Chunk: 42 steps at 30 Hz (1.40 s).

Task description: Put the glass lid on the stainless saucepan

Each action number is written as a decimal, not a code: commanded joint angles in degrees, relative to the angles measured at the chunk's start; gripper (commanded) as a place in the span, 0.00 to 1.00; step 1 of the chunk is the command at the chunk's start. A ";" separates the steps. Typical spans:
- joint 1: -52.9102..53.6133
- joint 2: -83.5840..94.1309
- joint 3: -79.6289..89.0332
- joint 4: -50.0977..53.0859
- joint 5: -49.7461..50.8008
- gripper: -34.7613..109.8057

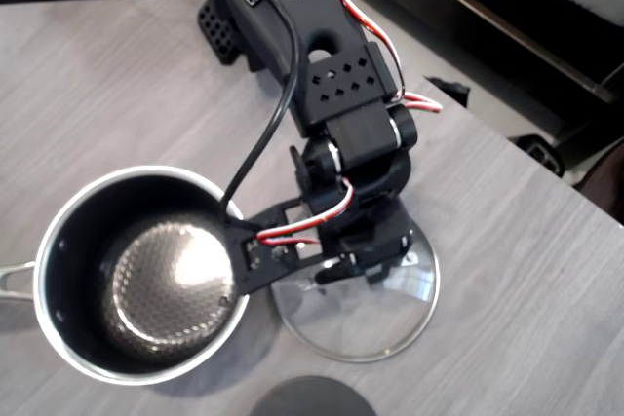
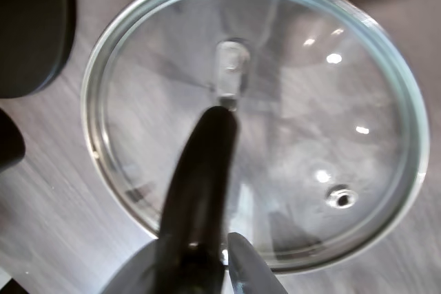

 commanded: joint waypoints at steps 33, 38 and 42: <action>8.26 42.36 -2.11 -4.31 -6.94 0.24; 16.17 43.86 -2.11 -2.29 -10.63 0.24; 22.15 43.42 -1.67 0.09 -12.22 0.24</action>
